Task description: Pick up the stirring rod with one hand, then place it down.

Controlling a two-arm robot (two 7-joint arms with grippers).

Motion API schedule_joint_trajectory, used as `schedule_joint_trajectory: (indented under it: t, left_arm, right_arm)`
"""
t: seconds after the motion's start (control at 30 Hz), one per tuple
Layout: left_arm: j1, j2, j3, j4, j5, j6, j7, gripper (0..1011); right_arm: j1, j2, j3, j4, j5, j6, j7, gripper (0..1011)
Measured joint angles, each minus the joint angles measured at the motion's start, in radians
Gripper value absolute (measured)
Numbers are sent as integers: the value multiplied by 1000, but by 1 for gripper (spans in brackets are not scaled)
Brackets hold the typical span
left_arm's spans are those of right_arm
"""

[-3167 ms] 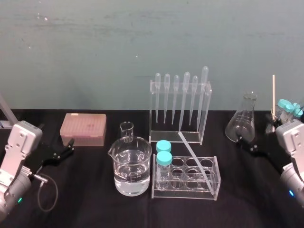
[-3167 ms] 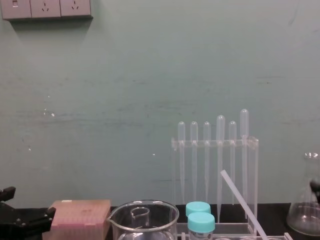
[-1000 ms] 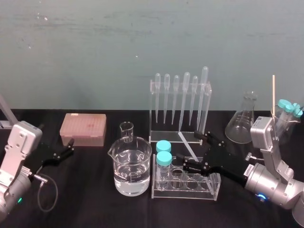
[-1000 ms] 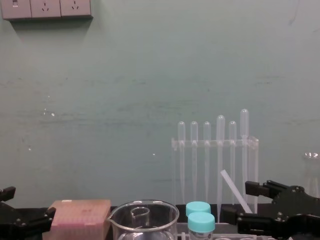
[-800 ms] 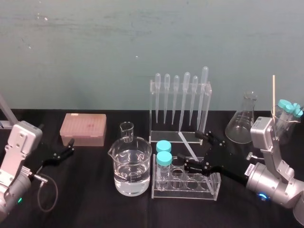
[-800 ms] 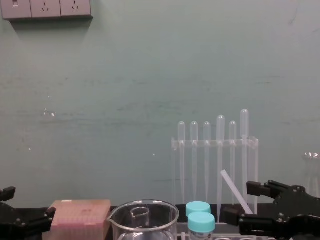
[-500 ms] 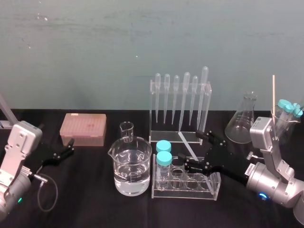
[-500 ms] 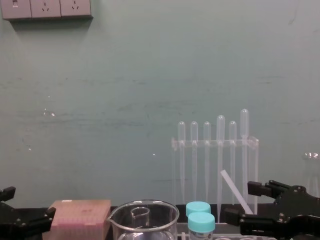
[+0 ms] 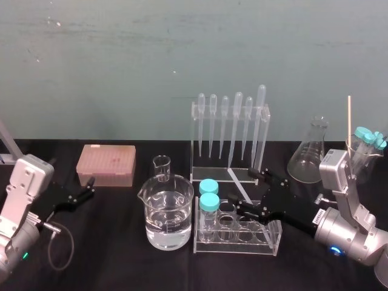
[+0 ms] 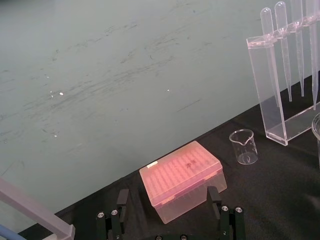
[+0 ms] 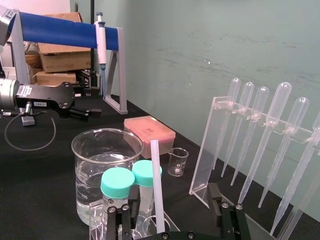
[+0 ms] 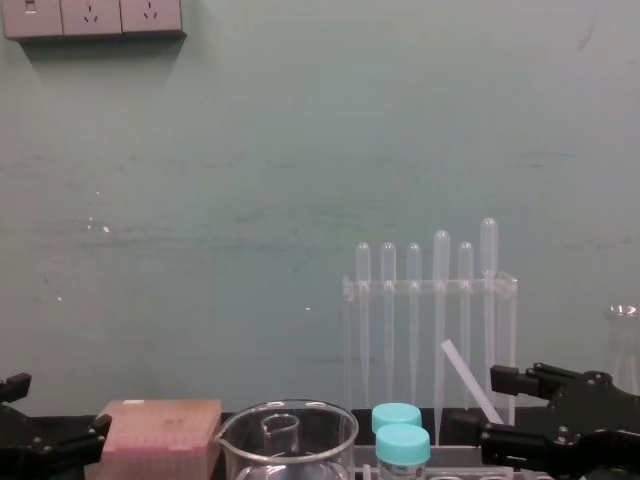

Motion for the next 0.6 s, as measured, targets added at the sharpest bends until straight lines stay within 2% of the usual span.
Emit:
schedule_joint_trajectory:
  t: [0.07,0.1,0.17,0.23,0.27,0.47,0.6]
  left_arm:
    - [0,0,0,0,0,0,0,1000]
    - [0,0,0,0,0,0,0,1000]
    - [0,0,0,0,0,0,0,1000]
    - [0,0,0,0,0,0,0,1000]
    - [0,0,0,0,0,0,0,1000]
    - [0,0,0,0,0,0,0,1000]
    - [0,0,0,0,0,0,0,1000]
  right_arm:
    - [0,0,0,0,1,0,0,821]
    - [0,0,0,0,1,0,0,821]
    - [0,0,0,0,1,-1,0,734]
    - [0,0,-1,-1,1,-1,0,695]
    - [0,0,-1,-1,2,-1,0,633]
    - [0,0,-1,-1,2,-1,1,477]
    - [0,0,-1,-1,3,-1,1,330]
